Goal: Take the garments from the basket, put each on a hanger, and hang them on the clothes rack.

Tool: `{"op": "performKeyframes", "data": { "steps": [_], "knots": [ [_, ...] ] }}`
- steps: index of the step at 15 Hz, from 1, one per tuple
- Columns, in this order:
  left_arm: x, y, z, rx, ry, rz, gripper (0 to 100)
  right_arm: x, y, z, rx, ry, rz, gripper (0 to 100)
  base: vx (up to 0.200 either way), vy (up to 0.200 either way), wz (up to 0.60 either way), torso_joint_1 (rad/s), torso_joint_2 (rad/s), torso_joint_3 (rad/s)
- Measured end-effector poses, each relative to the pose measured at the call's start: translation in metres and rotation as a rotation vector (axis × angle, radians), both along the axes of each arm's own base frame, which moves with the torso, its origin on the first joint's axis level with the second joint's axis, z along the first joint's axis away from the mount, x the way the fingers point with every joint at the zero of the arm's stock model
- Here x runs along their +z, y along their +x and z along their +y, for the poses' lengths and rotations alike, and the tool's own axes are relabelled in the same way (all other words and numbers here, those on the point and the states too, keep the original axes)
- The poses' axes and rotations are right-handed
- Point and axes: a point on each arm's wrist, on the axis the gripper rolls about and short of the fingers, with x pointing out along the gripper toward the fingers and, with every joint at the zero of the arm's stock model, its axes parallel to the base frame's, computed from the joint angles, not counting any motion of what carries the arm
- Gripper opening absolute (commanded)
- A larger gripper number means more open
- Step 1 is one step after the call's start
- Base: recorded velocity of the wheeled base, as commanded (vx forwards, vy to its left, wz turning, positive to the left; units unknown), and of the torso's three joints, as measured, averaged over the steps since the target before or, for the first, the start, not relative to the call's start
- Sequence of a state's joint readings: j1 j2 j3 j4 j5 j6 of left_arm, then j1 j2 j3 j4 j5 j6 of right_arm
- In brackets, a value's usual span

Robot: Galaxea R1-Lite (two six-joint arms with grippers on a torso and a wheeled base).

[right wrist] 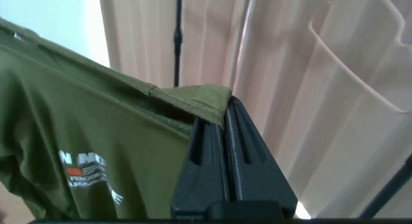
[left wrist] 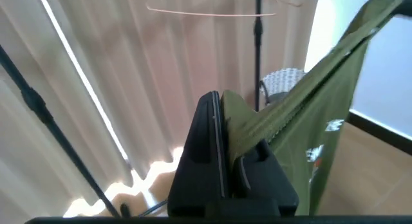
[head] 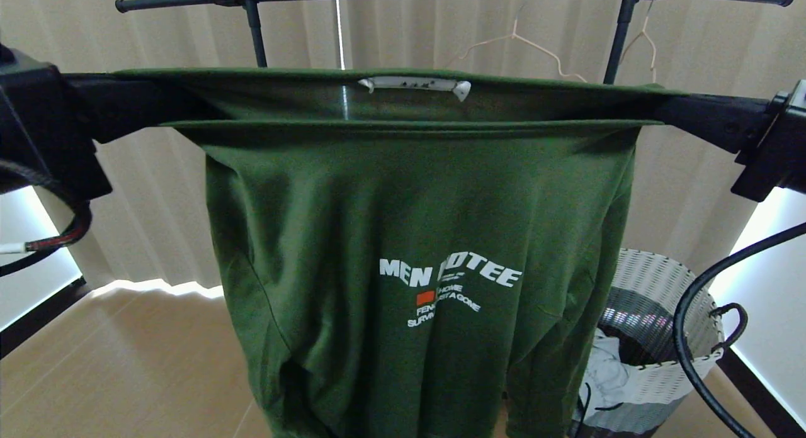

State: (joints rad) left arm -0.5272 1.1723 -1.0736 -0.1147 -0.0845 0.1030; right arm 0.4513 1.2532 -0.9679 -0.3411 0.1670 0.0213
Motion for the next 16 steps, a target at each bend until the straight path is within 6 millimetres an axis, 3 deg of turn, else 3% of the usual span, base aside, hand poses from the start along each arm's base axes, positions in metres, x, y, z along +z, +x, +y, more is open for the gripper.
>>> {"op": "performKeyframes", "data": {
  "steps": [3, 11, 16],
  "knots": [
    [-0.010, 0.019, -0.011, 0.029, 0.017, 0.032, 0, -0.002, 0.004, 0.001, -0.007, -0.005, 0.012, 0, 0.000, 0.000, 0.00, 0.000, 0.00, 0.000],
    [-0.028, 0.035, -0.042, -0.056, 0.023, 0.070, 0, -0.013, 0.007, -0.003, -0.031, -0.022, 0.045, 0, 0.000, 0.000, 0.00, 0.000, 0.00, 0.000],
    [-0.033, 0.053, -0.061, -0.075, -0.068, 0.158, 0, -0.015, 0.011, -0.011, -0.076, -0.025, 0.053, 0, 0.000, 0.000, 0.00, 0.000, 0.00, 0.000]
  ]
}}
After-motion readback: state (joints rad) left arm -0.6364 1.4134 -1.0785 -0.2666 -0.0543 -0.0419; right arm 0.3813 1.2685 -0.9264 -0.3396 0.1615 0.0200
